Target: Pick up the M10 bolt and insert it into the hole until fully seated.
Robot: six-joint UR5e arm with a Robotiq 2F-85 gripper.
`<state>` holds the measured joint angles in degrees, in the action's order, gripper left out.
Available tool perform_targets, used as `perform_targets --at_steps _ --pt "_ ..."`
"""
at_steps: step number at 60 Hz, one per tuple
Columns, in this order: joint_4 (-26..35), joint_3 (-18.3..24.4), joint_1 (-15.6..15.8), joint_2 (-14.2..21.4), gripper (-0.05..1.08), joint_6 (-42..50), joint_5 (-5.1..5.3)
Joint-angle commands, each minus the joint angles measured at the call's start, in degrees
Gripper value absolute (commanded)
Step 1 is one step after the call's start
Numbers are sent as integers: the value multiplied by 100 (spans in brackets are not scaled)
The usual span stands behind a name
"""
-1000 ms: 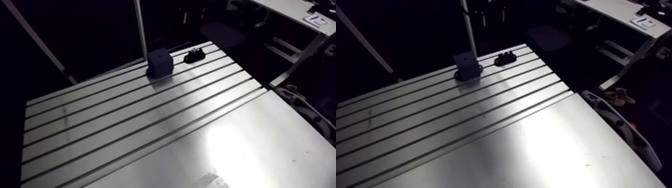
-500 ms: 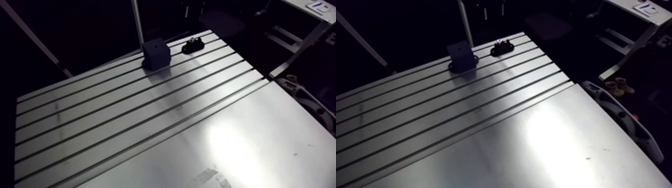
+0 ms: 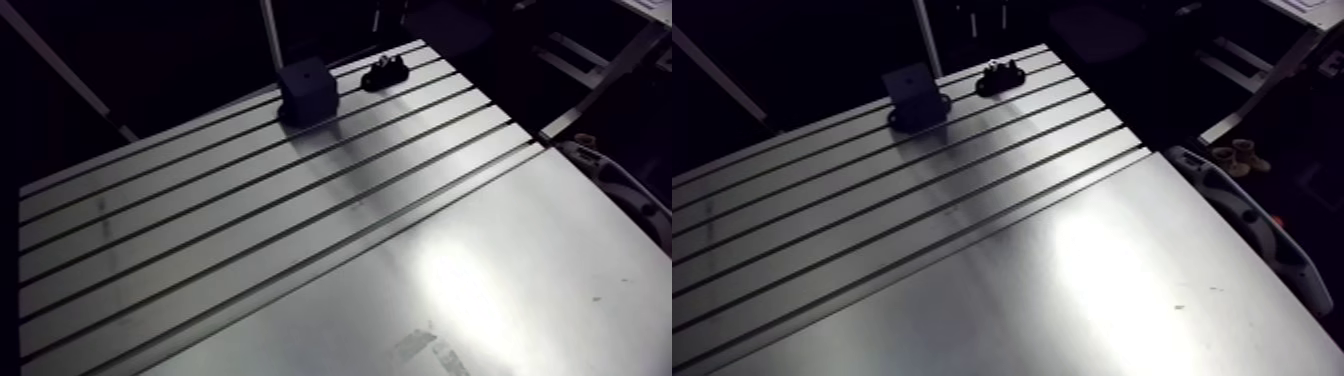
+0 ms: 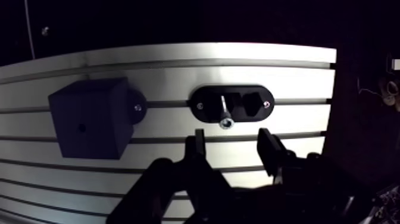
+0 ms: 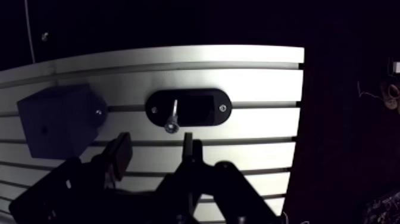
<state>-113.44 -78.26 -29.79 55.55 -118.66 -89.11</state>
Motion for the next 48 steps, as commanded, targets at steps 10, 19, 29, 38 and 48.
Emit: perform_targets --at_steps 10,19,29,38,48 --pt "-43 0 8 -155 47 -4 -39" --pt "-43 -1 8 -195 47 -4 -58" --pt "-43 9 8 -241 49 -4 -58" --pt "-43 9 -1 -329 49 -5 -58" --pt "-51 0 -1 -365 49 -4 -58"
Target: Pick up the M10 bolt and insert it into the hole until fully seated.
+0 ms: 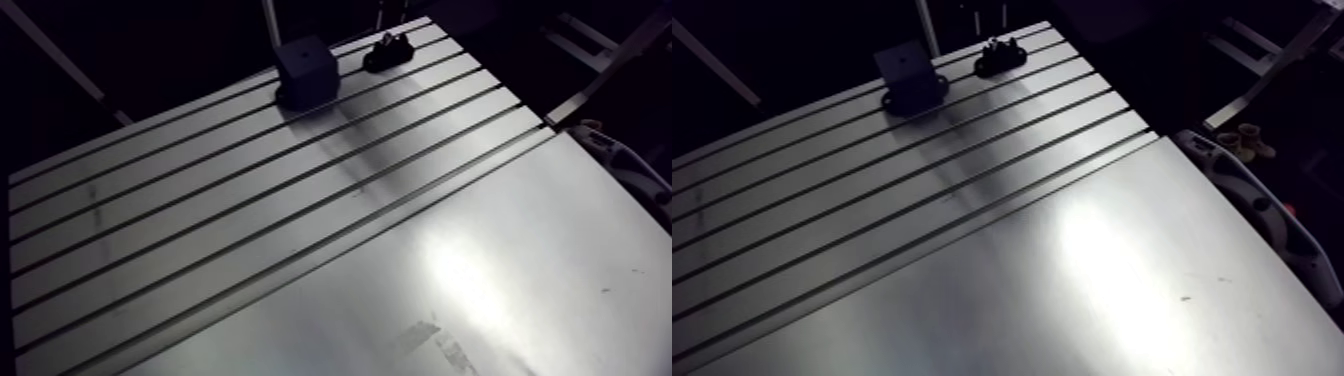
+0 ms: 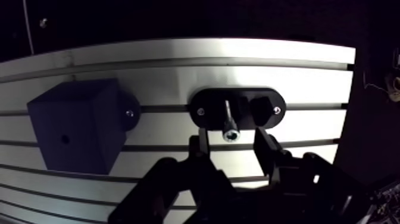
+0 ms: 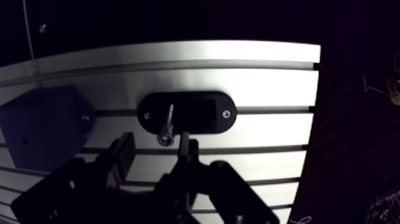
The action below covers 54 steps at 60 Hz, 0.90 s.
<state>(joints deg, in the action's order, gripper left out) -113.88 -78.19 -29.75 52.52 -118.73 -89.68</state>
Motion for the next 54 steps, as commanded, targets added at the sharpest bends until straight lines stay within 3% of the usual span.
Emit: perform_targets --at_steps 1,32,40,54 --pt "-8 -7 -5 -71 49 3 -1" --pt "1 3 -14 -159 51 3 -9" --pt "-8 -6 -14 -186 52 3 -85" --pt "0 11 -14 -187 53 3 -97"
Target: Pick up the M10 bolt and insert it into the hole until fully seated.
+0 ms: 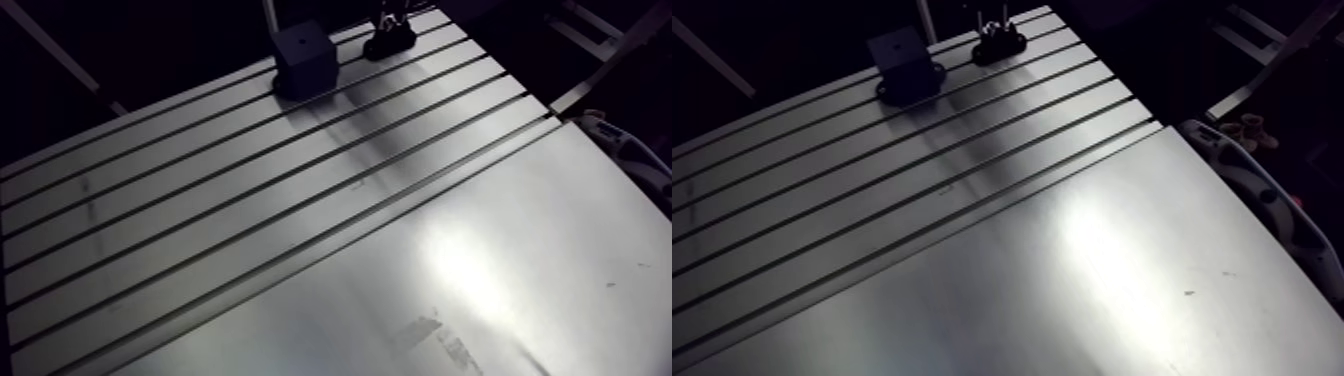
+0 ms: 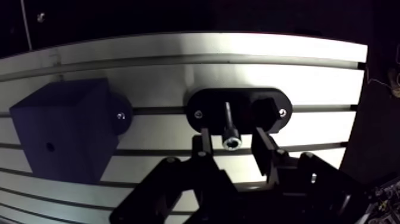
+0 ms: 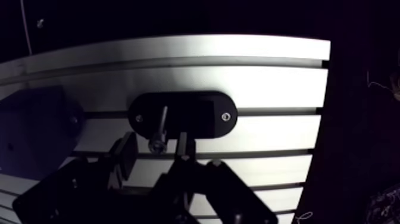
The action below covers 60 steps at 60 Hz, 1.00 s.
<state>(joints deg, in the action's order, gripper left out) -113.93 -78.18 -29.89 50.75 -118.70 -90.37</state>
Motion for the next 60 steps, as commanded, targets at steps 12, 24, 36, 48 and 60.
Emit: perform_targets --at_steps 12,24,36,48,60 --pt "6 2 0 -1 55 0 -29" --pt "6 1 9 26 56 9 -29" --pt "6 1 9 33 58 9 -20" --pt "6 2 9 26 59 9 -28" --pt "7 2 9 17 60 9 -29"
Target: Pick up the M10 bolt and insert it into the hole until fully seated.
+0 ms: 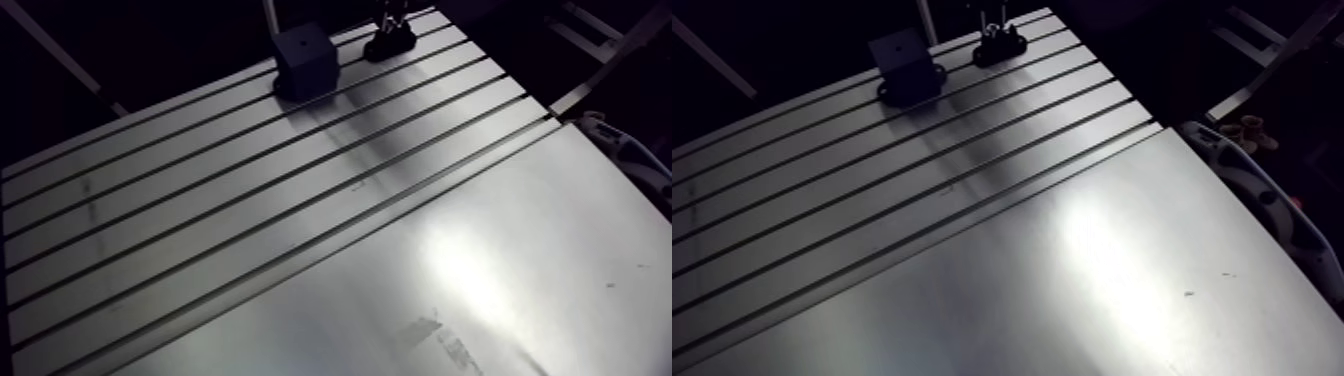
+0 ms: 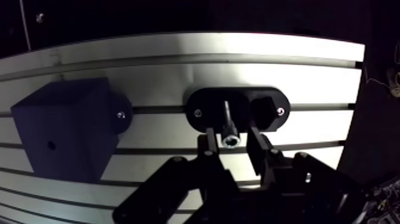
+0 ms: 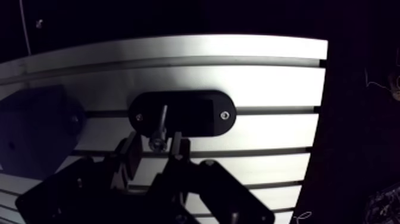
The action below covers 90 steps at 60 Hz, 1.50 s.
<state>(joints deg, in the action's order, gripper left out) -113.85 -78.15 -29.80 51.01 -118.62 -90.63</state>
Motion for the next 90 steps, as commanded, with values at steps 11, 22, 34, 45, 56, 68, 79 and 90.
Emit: perform_targets --at_steps 11,22,34,45,56,68,79,90 --pt "8 -3 0 -9 61 0 -3" --pt "8 -3 0 -16 61 0 -3" --pt "8 6 0 -27 64 0 -10" --pt "8 -2 9 -35 65 0 -3" --pt "8 6 0 -35 66 -1 -3" --pt "16 31 0 -69 69 0 -3" --pt "25 41 8 -79 71 0 -10" --pt "16 41 9 -106 72 0 -142"
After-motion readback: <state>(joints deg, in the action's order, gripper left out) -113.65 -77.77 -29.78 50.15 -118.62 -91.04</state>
